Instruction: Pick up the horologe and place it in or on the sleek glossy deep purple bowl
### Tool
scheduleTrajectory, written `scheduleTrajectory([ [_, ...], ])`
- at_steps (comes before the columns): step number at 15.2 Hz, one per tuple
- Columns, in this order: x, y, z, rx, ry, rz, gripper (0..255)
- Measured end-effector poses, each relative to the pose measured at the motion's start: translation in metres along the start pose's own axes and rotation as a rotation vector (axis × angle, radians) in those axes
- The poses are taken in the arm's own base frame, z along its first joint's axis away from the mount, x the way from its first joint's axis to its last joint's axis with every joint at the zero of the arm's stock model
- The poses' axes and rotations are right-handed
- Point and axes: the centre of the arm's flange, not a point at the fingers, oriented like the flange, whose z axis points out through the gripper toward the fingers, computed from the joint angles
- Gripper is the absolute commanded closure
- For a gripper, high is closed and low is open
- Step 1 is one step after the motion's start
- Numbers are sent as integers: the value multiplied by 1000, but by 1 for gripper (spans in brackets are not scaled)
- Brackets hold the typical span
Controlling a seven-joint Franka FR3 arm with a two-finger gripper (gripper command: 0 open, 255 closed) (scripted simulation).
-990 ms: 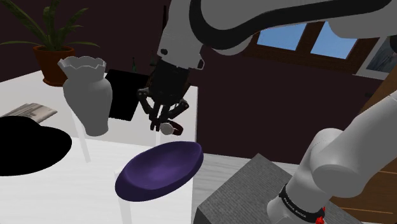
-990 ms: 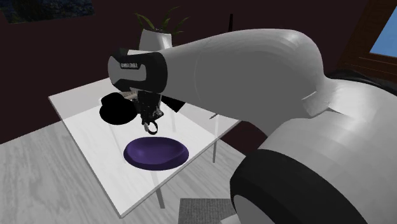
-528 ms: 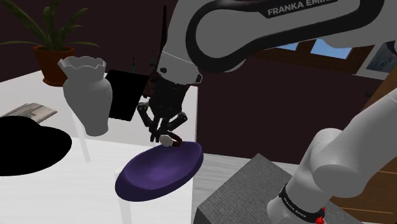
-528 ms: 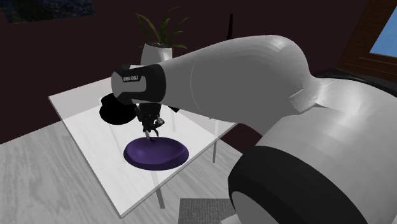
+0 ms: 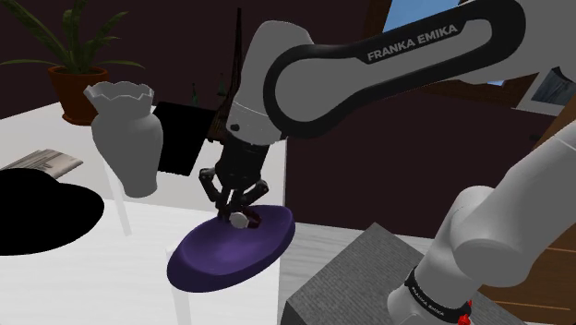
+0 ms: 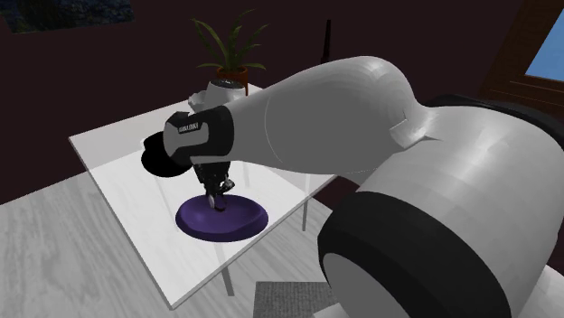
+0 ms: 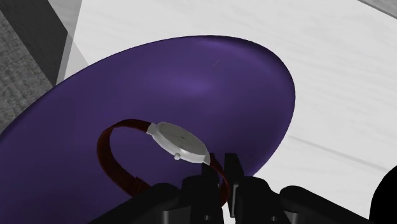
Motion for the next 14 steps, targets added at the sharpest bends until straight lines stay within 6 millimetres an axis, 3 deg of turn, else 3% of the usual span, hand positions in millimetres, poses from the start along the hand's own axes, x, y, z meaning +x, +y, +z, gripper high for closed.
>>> scheduleTrajectory([
  [6,0,2,3,0,0,0,255],
  [7,0,2,3,0,0,0,0],
  [14,1,2,-3,1,1,0,0],
])
